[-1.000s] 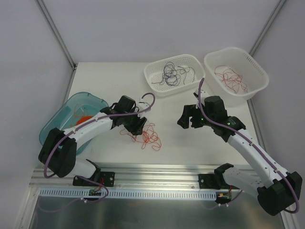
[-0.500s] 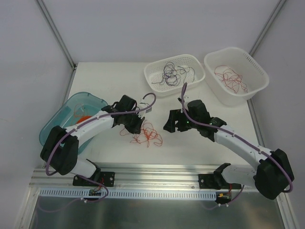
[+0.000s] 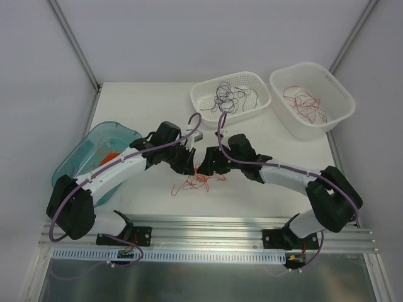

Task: Untangle the cables

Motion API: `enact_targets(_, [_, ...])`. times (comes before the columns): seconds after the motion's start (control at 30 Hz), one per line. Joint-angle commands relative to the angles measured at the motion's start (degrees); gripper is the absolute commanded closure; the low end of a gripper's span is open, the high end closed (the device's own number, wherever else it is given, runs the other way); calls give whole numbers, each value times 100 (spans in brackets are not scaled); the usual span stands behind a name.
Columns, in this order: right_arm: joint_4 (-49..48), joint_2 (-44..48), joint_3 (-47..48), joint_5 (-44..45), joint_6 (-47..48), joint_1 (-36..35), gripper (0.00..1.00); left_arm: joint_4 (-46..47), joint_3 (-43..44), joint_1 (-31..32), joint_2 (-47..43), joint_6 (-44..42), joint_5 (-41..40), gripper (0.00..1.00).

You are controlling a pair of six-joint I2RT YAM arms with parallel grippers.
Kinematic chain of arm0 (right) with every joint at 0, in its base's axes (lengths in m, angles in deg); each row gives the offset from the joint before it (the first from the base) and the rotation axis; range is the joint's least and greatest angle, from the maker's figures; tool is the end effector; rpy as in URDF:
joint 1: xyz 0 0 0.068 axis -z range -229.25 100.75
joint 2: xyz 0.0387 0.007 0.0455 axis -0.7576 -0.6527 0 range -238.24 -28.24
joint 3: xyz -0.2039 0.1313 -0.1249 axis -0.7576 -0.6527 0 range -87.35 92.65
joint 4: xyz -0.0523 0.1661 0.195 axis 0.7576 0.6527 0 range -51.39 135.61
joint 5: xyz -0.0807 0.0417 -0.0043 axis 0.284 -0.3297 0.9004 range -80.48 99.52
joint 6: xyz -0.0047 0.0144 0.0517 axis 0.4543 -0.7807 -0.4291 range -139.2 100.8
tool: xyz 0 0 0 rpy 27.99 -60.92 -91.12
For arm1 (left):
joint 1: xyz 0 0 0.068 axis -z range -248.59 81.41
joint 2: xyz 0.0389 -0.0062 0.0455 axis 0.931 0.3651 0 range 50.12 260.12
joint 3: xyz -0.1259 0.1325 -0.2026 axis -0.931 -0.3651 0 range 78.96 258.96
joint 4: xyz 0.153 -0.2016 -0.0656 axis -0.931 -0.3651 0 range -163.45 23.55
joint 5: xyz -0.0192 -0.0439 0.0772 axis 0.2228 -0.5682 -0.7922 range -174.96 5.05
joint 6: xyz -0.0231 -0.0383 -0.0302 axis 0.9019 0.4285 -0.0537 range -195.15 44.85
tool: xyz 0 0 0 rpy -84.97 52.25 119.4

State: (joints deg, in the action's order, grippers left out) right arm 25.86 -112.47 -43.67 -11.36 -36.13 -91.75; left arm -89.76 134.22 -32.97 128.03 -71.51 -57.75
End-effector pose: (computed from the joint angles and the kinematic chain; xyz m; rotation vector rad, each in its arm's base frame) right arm 0.2226 0.2211 0.2126 -0.7143 2.0592 0.9946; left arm 0.2241 -0.1805 0.2568 0.8972 2.2688 -0.8832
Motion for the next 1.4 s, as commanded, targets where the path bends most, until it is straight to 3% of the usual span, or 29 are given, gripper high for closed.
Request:
enact_targets(0.0, [-623,-338,62,49,-135,-30,27,-16,257,24,-416,225,207,100])
enact_targets(0.13, [-649,-629,27,111,-48,-13,56,-24,265,24,-706,207,84,100])
enact_targets(0.17, [-641,-639,0,189,-39,-21,70,-24,265,16,-768,190,23,100])
enact_targets(0.27, [-413,-595,-79,391,101,22,92,-24,300,7,-1049,164,-188,100])
enact_targets(0.33, [-229,-438,-210,558,154,119,99,-24,362,-28,-1155,155,-302,100])
enact_targets(0.5, [447,160,-588,971,356,637,99,-33,643,-467,-1559,409,-986,100])
enact_targets(0.7, [2379,1285,-747,1657,804,1559,99,-33,1161,-1258,-1928,752,-1568,100])
enact_targets(0.93, [4060,2445,-361,2245,1138,2913,99,-305,1390,-1768,-2078,884,-3263,100])
enact_targets(1.07, [4693,2832,131,2185,1393,3423,99,-429,1443,-2050,-2078,902,-3555,100])
enact_targets(1.37, [4949,2938,975,912,1640,3363,99,-692,1899,-2207,-1578,787,-3616,100])
